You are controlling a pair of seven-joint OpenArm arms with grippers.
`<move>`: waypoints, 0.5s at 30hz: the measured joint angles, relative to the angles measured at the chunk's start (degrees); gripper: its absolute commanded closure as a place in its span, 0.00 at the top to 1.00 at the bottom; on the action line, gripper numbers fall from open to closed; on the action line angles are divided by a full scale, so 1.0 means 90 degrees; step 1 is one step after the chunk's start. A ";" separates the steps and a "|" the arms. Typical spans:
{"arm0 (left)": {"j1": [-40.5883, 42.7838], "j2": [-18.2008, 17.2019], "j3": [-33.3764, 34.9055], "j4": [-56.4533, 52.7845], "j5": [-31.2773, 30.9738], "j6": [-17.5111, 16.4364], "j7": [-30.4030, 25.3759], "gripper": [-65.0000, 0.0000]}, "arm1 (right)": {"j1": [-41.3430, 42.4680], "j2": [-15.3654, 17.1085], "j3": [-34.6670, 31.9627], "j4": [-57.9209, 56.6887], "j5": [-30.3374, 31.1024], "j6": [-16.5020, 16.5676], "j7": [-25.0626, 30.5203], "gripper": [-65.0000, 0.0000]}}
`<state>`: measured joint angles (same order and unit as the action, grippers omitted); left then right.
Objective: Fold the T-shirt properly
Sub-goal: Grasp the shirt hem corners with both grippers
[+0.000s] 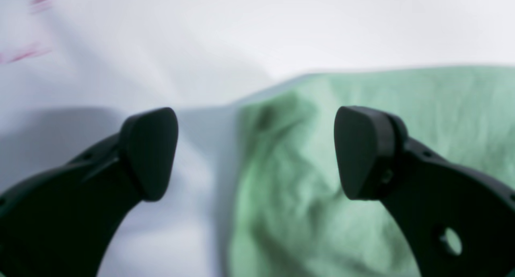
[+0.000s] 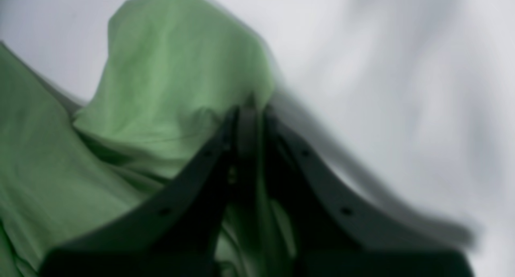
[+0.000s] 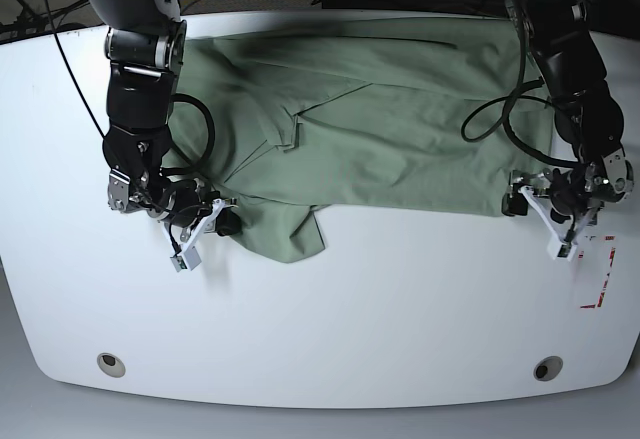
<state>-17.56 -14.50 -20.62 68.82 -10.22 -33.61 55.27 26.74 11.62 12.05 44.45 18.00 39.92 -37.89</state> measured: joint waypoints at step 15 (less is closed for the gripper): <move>-0.0087 -0.0024 0.0328 -0.0782 -0.0027 0.0019 -0.0510 0.16 | 0.0000 0.0000 0.0000 0.0012 0.0022 0.0002 -0.0010 0.03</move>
<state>-18.35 -14.72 -17.67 61.78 -10.46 -33.43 50.68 26.74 11.62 12.05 44.56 18.20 39.94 -37.98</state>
